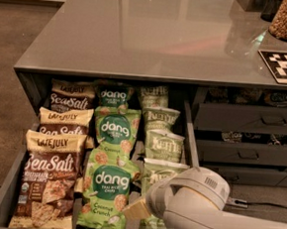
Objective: Pick green jalapeno chip bag from top drawer and place on counter
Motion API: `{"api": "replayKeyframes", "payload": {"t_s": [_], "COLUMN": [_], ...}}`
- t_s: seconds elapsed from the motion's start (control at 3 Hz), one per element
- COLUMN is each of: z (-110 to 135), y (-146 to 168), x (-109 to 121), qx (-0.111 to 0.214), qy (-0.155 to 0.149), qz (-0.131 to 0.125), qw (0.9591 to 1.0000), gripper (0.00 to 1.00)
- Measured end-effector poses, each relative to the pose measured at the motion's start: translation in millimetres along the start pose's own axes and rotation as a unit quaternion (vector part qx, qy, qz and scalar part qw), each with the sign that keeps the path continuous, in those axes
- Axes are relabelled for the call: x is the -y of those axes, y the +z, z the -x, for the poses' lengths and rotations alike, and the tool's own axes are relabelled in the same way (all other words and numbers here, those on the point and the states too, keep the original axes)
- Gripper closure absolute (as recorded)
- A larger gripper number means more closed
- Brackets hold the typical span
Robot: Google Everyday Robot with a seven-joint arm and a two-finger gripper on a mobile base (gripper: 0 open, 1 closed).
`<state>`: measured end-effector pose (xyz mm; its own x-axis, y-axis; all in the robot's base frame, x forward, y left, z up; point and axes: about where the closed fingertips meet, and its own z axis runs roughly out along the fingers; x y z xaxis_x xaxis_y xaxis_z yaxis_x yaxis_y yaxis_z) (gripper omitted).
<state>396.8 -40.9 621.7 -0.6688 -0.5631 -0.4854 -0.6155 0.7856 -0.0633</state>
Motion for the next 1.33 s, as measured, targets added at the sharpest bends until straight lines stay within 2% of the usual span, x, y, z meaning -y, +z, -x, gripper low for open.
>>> {"api": "replayKeyframes", "payload": {"t_s": [0.67, 1.0, 1.33], "z": [-7.7, -14.2, -14.7], "y": [23.1, 34.5, 36.5], "x": [22.1, 29.6, 31.4], "qx": [-0.022, -0.032, -0.034], "qy": [0.022, 0.026, 0.027], "qz": [-0.035, -0.051, -0.057], "qw": [0.9989, 0.9978, 0.9974], "gripper": [0.00, 0.18, 0.43]}}
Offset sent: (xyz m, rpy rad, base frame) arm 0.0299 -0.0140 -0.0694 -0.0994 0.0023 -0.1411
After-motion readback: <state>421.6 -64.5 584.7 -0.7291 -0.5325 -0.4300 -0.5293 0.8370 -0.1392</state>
